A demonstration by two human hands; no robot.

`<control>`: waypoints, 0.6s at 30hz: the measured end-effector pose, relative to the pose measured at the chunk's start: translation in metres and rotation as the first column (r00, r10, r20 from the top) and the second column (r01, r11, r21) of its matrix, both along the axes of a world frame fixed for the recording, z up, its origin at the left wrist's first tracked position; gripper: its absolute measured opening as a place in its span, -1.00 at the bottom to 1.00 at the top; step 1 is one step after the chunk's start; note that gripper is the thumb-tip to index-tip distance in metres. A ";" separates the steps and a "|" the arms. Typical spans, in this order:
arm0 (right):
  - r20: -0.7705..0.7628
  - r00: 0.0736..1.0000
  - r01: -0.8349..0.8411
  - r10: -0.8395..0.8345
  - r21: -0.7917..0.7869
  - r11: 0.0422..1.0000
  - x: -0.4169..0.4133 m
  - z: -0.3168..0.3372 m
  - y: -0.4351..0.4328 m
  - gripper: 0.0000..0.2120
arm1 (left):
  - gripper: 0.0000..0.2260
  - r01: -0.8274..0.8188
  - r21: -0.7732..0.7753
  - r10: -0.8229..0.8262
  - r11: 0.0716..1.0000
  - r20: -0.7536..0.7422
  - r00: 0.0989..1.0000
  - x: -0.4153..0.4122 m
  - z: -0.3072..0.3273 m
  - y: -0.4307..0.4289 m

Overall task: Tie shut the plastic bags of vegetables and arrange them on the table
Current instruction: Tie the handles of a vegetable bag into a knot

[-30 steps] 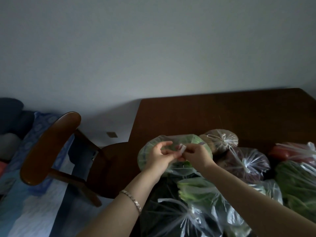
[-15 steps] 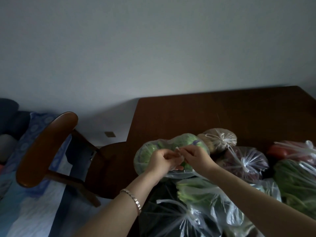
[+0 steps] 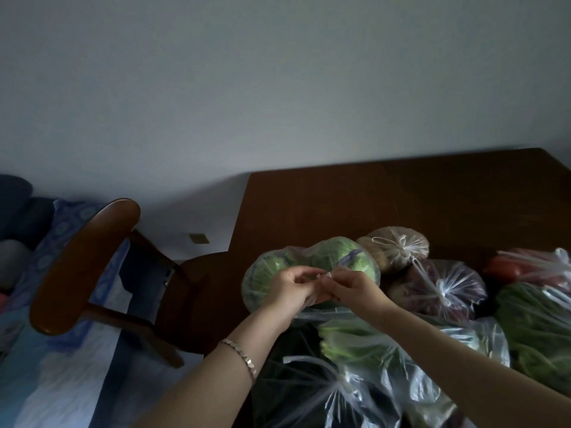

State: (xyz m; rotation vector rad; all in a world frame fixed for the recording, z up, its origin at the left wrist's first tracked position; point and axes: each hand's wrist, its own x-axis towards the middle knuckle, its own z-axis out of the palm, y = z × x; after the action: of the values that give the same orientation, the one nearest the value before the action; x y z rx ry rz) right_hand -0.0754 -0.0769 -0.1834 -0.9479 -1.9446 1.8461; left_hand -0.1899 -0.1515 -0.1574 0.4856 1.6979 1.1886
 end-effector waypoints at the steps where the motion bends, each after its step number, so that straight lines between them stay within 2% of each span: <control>1: -0.002 1.000 0.029 -0.030 -0.035 0.999 0.000 -0.001 0.000 -0.78 | -0.94 0.019 0.002 -0.019 1.000 -0.009 1.000 0.000 0.001 0.000; 4: -0.004 0.994 0.108 -0.110 -0.142 0.984 0.000 0.000 -0.003 -0.77 | -0.92 0.092 0.003 -0.090 0.996 -0.127 0.988 -0.002 -0.001 0.003; 7: -0.006 0.987 0.159 -0.161 -0.108 0.981 0.001 -0.001 -0.002 -0.75 | -0.91 0.141 0.040 -0.133 0.989 -0.155 0.979 -0.002 0.003 0.006; 10: -0.002 0.971 0.237 -0.238 -0.102 0.966 0.001 -0.002 -0.002 -0.73 | -0.89 0.190 0.014 -0.176 0.982 -0.317 0.932 -0.008 0.002 0.008; 13: 0.038 0.942 0.335 -0.333 -0.042 0.941 -0.002 0.002 -0.002 -0.72 | -0.85 0.338 -0.029 -0.310 0.941 -0.479 0.821 -0.014 -0.005 0.006; 15: 0.089 0.916 0.395 -0.391 -0.033 0.918 -0.009 -0.001 -0.002 -0.72 | -0.86 0.432 -0.078 -0.388 0.899 -0.599 0.700 -0.015 -0.008 0.000; 18: 0.212 0.912 0.336 -0.351 0.105 0.936 -0.018 -0.007 0.002 -0.73 | -0.88 0.507 -0.065 -0.372 0.859 -0.760 0.533 -0.014 -0.013 -0.011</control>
State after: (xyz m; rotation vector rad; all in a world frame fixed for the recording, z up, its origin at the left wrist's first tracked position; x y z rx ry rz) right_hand -0.0937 -0.0749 -0.1907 -1.4312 -1.8004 1.5192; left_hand -0.2043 -0.1623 -0.1707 1.6148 1.9619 0.7602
